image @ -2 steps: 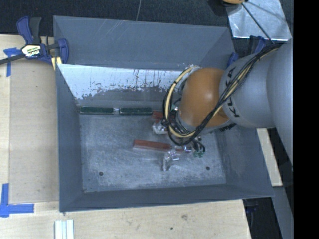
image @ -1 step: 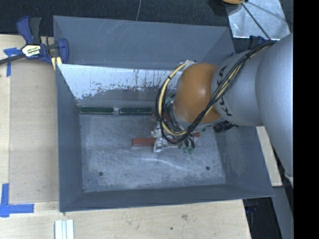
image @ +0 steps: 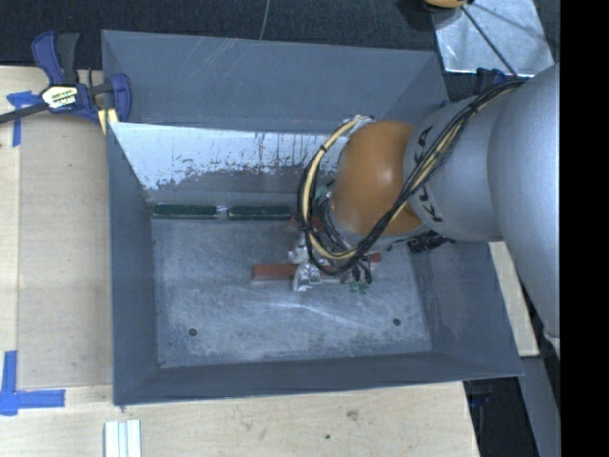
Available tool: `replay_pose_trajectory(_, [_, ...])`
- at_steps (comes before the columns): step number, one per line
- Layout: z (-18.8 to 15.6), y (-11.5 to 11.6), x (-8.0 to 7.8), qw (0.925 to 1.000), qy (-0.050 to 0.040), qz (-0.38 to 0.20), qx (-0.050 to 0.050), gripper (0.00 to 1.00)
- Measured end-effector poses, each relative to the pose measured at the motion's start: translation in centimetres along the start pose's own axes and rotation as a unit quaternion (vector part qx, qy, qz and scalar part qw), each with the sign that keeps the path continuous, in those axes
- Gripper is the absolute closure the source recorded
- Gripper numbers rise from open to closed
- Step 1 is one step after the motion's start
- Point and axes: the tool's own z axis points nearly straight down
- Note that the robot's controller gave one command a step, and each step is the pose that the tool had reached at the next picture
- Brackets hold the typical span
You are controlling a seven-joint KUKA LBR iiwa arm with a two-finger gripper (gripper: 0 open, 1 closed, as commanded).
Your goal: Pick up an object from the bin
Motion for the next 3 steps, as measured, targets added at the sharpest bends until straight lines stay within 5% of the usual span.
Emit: replay_pose_trajectory(3, [-2.8,0.0,0.2,0.9999,0.0116,-0.001,0.000,1.00])
